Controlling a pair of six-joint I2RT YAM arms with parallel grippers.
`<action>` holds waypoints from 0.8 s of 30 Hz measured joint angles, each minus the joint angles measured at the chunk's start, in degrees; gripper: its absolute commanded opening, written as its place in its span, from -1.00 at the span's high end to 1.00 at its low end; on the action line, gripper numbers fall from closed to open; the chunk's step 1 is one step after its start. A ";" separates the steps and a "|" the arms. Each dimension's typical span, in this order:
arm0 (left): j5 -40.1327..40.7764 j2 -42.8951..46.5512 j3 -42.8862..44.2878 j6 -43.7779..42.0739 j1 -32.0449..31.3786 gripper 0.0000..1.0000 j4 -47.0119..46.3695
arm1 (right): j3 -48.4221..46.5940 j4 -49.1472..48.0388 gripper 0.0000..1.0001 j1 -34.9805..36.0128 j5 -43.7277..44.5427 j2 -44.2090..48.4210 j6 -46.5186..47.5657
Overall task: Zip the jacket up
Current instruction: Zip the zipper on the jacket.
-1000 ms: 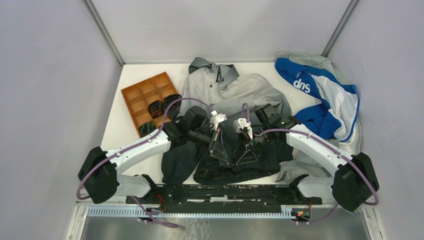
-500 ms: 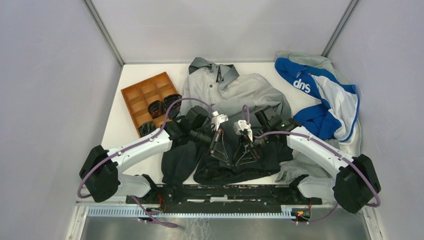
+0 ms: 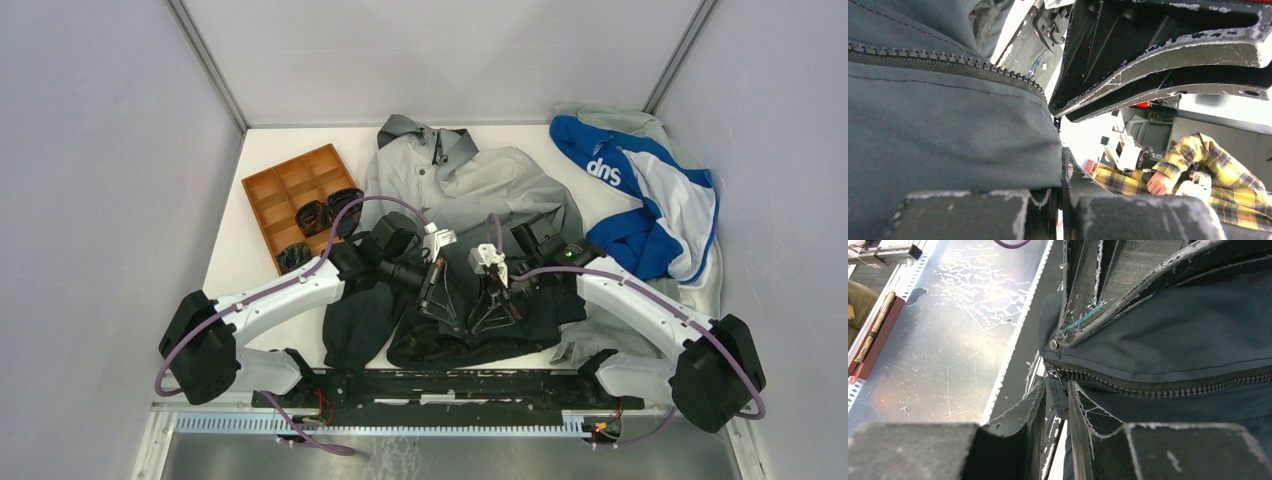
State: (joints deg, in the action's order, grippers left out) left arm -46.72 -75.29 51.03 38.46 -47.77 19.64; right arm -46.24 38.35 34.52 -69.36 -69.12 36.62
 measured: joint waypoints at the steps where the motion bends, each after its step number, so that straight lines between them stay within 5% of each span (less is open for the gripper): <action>1: 0.00 0.00 0.00 0.00 0.00 0.96 0.00 | 0.00 0.11 0.43 0.00 0.02 0.09 0.20; 8: 0.00 -0.02 0.00 0.00 0.00 0.96 0.00 | 1.09 -1.88 0.47 0.72 0.61 1.01 -1.05; 17: 0.00 -0.02 0.00 0.00 0.00 0.96 0.00 | 1.92 -4.90 0.89 1.81 2.21 1.68 -3.32; 24: 0.00 -0.02 0.00 0.00 0.00 0.96 -0.02 | 1.92 -4.92 1.00 1.86 3.72 3.02 -3.32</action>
State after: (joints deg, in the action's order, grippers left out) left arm -46.72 -75.31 51.03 38.46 -47.77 19.62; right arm -44.31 33.43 36.38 -65.65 -66.11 33.30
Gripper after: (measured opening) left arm 0.043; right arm 0.008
